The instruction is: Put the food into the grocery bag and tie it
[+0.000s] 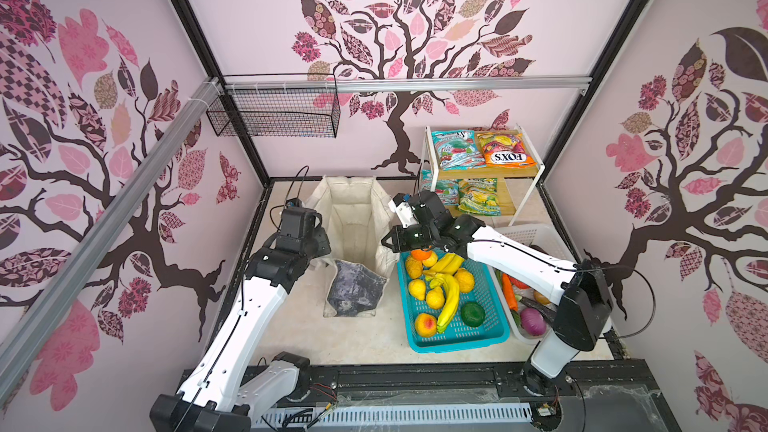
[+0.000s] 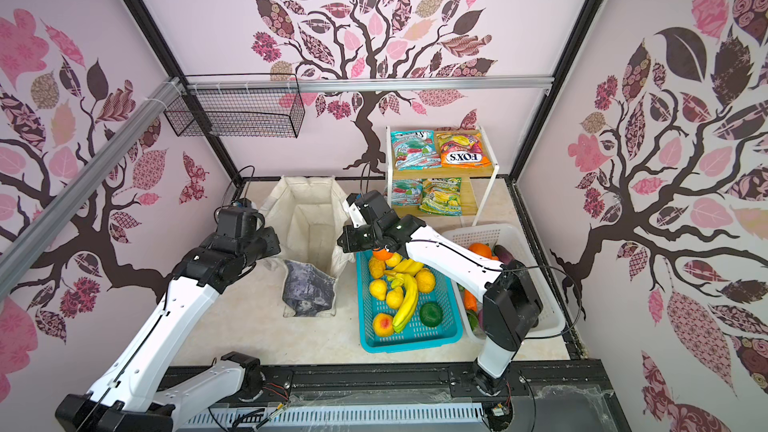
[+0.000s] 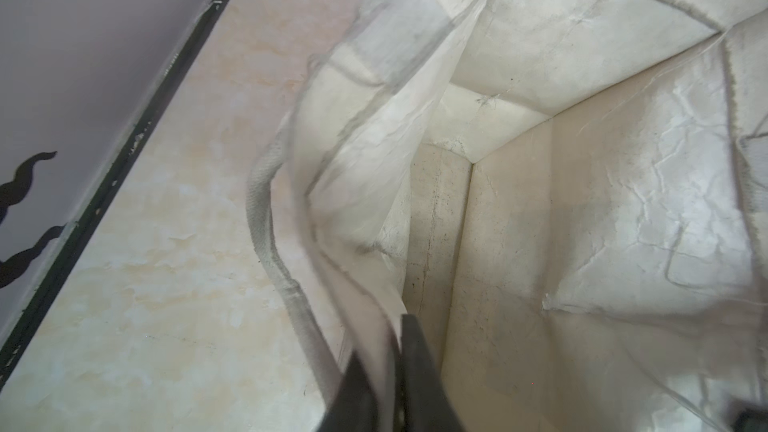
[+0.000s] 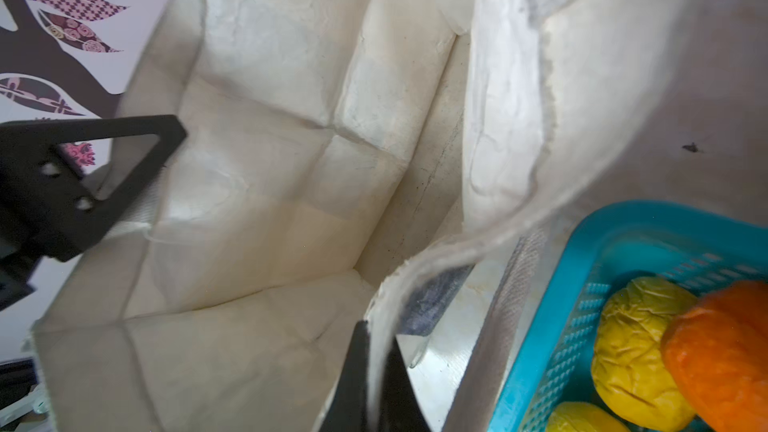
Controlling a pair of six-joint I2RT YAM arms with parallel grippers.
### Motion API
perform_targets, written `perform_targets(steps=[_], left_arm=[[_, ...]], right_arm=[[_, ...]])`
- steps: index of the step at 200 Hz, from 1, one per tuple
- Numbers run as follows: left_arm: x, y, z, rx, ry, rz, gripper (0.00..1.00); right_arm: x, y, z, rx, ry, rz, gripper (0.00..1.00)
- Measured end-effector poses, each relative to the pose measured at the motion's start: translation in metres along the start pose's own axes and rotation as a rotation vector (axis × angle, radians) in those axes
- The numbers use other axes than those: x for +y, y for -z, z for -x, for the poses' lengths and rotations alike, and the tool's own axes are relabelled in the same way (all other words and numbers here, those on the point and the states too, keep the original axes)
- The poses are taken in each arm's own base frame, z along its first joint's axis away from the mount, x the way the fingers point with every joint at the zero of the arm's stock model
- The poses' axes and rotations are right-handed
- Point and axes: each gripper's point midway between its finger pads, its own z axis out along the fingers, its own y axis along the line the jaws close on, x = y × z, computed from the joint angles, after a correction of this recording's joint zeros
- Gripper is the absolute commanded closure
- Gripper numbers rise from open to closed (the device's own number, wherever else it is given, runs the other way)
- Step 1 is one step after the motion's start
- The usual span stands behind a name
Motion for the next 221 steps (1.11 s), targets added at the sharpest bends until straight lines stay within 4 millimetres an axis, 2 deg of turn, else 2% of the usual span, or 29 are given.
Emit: perform_targets(steps=[27, 53, 59, 75, 88, 104, 116, 130, 154, 167, 176, 199, 204, 210, 221], left_arm=[[0.023, 0.029, 0.01, -0.063, 0.002, 0.066, 1.0], [0.036, 0.049, 0.004, -0.094, 0.017, 0.08, 1.0], [0.038, 0.051, 0.0, -0.094, 0.024, 0.074, 0.93], [0.039, 0.051, -0.017, -0.068, 0.028, 0.047, 0.59], [0.038, 0.049, -0.029, -0.045, 0.032, 0.025, 0.37], [0.036, 0.05, -0.032, -0.039, 0.042, 0.009, 0.15], [0.036, 0.049, -0.03, -0.037, 0.03, 0.009, 0.02], [0.035, 0.048, -0.025, -0.027, 0.02, 0.027, 0.02], [0.035, 0.042, -0.002, -0.045, 0.003, 0.078, 0.02], [0.039, 0.03, 0.004, -0.03, 0.026, 0.095, 0.15], [0.04, 0.019, 0.005, -0.002, 0.048, 0.09, 0.19], [0.038, -0.003, -0.006, 0.088, 0.051, 0.073, 0.17], [0.037, -0.006, -0.009, 0.097, 0.047, 0.071, 0.25], [0.037, -0.007, -0.011, 0.102, 0.052, 0.066, 0.42], [0.04, -0.007, -0.016, 0.108, 0.045, 0.067, 0.8]], right_arm=[[-0.016, 0.003, -0.002, -0.006, -0.02, -0.085, 1.0], [-0.021, 0.013, -0.009, -0.002, -0.04, -0.127, 1.0], [-0.021, 0.016, -0.011, -0.001, -0.044, -0.13, 1.0], [-0.019, 0.023, -0.019, -0.001, -0.048, -0.126, 1.0], [-0.022, 0.027, -0.025, 0.006, -0.058, -0.129, 1.0], [-0.021, 0.027, -0.027, 0.012, -0.062, -0.117, 1.0], [-0.019, 0.027, -0.027, 0.013, -0.063, -0.109, 1.0], [-0.016, 0.026, -0.027, 0.011, -0.063, -0.097, 1.0], [-0.012, 0.025, -0.025, 0.001, -0.06, -0.086, 1.0], [-0.013, 0.025, -0.025, -0.004, -0.059, -0.083, 1.0], [-0.015, 0.024, -0.027, -0.001, -0.06, -0.086, 1.0], [-0.02, 0.022, -0.032, 0.01, -0.064, -0.096, 1.0], [-0.02, 0.021, -0.033, 0.011, -0.064, -0.097, 1.0], [-0.02, 0.021, -0.033, 0.011, -0.065, -0.098, 1.0], [-0.02, 0.022, -0.033, 0.009, -0.064, -0.098, 1.0]])
